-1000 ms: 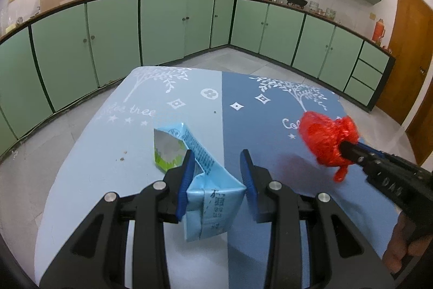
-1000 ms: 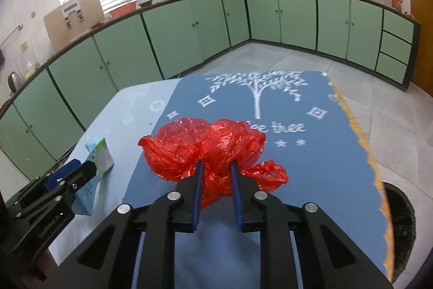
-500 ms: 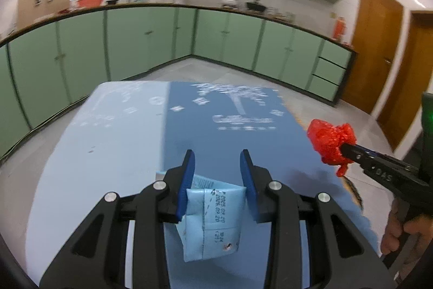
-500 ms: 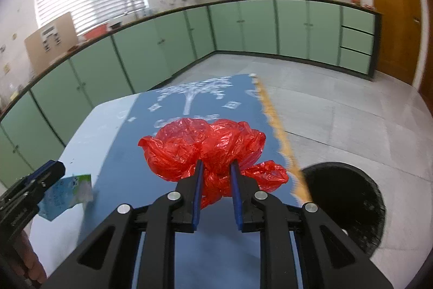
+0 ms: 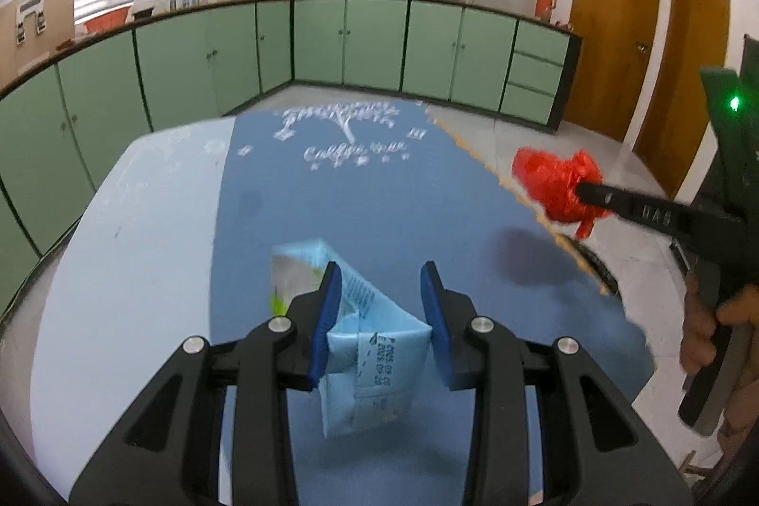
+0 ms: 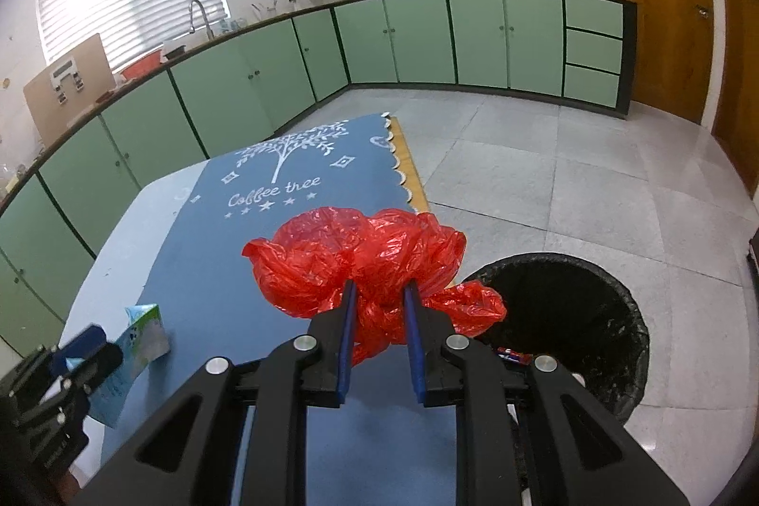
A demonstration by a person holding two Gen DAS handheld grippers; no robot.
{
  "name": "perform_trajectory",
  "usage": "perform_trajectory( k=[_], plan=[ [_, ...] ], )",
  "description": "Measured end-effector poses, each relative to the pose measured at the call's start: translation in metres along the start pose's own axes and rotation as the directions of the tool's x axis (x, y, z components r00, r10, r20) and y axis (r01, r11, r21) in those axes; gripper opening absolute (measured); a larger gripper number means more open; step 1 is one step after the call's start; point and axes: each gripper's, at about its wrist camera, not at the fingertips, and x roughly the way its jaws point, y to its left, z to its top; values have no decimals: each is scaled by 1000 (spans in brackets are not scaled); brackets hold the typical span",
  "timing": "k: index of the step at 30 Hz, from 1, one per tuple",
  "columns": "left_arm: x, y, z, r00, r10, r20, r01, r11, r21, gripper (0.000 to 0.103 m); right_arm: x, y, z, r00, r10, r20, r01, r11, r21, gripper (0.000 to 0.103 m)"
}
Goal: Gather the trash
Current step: 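Lift the milk carton with the left gripper while the right gripper carries the red bag toward the bin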
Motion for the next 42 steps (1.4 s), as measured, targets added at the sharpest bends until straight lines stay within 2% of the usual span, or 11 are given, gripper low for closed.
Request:
perform_trajectory(
  k=[11, 13, 17, 18, 19, 24, 31, 34, 36, 41, 42],
  plan=[
    [22, 32, -15, 987, 80, -143, -92, 993, -78, 36, 5, 13, -9, 999, 29, -17, -29, 999, -18, 19],
    [26, 38, -15, 983, 94, -159, -109, 990, -91, 46, 6, 14, -11, 999, 29, -20, -30, 999, -21, 19],
    [30, 44, -11, 980, 114, -165, -134, 984, -116, 48, 10, 17, -13, 999, 31, -34, -32, 999, -25, 19],
    [31, 46, -10, 980, 114, -166, -135, 983, -123, 47, 11, 17, -13, 999, 30, -38, -31, 999, -26, 19],
    [31, 46, -9, 979, 112, -168, -134, 983, -129, 38, 13, 18, -14, 999, 30, -45, -32, 999, -26, 19],
    [30, 49, -9, 981, 111, -157, -137, 977, -164, 37, 18, 21, -20, 997, 38, -71, -40, 999, -24, 19],
    [7, 51, -2, 992, 97, -76, -110, 975, -195, 33, 18, 25, -22, 996, 44, -75, -47, 998, -29, 19],
    [7, 47, -1, 994, 76, -78, -90, 978, -189, 33, 17, 26, -21, 996, 49, -72, -52, 998, -30, 19],
    [12, 45, -4, 992, 65, -107, -84, 979, -185, 33, 17, 26, -22, 996, 52, -74, -54, 998, -33, 19],
    [19, 48, -12, 981, 39, -189, -75, 980, -185, 37, 16, 25, -22, 996, 49, -77, -51, 998, -30, 20],
    [17, 49, -12, 982, 39, -187, -75, 979, -189, 49, 17, 24, -22, 996, 48, -78, -51, 998, -27, 20]
  ],
)
